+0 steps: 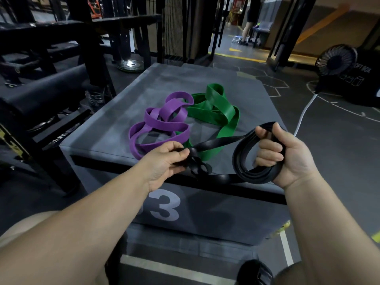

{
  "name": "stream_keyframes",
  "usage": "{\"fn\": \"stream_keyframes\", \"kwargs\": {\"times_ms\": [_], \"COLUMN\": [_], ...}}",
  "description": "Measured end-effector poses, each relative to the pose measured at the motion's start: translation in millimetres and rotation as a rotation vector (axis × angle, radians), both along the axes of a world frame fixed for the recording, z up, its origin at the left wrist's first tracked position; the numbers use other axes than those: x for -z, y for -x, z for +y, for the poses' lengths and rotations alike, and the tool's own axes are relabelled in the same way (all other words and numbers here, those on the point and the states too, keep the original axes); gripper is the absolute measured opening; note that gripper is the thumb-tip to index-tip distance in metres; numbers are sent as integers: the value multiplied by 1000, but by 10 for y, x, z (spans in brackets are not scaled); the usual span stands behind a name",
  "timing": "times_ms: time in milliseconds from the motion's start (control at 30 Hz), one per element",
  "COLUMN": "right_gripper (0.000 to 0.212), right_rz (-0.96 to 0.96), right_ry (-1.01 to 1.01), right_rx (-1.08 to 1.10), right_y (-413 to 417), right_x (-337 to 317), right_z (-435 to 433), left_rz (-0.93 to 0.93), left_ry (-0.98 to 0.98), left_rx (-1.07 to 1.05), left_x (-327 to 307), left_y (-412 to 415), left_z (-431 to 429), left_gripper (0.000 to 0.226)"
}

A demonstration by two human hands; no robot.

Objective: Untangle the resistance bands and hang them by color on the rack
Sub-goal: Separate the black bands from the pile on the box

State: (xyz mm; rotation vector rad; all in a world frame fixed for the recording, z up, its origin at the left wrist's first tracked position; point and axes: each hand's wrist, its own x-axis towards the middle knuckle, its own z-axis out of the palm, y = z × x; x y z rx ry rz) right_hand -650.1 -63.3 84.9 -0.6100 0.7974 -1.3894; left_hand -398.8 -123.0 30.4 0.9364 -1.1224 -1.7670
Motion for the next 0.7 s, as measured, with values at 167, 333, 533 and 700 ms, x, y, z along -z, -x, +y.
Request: {"fn": "stream_keyframes", "kwargs": {"times_ms": [167,333,533,700], "right_gripper": [32,30,30,33], "right_rz": [22,68,150,175], "right_ry": [-18,-42,-36,-42], "right_rx": [44,151,77,57], "right_y": [-3,40,-134,-189], "right_x": [-9,29,67,79], "right_z": [6,-15,-37,-26], "left_rz": [308,511,163,-208], "left_ry": [-95,-165,-140,117], "left_rx": [7,-56,-40,-36], "left_x": [-18,-69,-6,32], "left_y": [7,-29,59,43], "left_z": [-10,-22,7,5], "left_gripper": [12,7,20,18]}}
